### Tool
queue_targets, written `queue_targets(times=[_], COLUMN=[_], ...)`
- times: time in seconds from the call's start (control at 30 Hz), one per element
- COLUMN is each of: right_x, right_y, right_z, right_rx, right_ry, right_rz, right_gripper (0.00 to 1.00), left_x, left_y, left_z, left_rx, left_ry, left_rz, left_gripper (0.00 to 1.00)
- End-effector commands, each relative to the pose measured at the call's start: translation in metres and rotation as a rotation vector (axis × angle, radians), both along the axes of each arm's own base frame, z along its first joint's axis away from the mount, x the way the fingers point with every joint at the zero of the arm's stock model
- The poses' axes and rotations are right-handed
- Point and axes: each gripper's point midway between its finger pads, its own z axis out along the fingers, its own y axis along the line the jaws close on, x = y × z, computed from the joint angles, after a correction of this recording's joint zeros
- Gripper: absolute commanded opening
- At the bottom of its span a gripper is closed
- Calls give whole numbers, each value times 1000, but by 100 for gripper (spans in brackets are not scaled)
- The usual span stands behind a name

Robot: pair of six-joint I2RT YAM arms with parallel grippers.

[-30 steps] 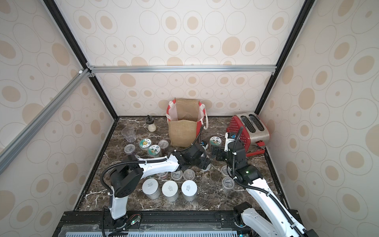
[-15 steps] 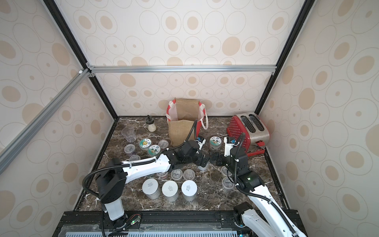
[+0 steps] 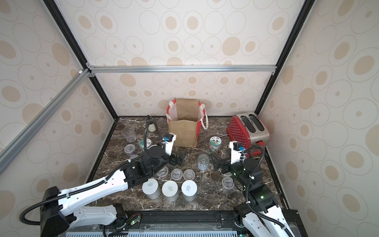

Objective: Take out the seed jars from the canvas bag
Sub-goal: Reset both arms

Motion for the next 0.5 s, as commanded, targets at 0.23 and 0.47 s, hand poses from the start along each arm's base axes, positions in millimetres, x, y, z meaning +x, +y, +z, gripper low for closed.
queue_targets(times=[0.23, 0.47], right_x=[23, 60], right_y=[-67, -98], right_z=[-28, -59], right_rx=[-210, -197], right_ry=[131, 153], right_rz=[-382, -512], right_gripper=[100, 100], left_x=[29, 43], left_y=[133, 228], left_z=[-21, -61], left_rx=[48, 91], left_ry=[-34, -51], left_rz=[447, 737], left_gripper=[98, 98])
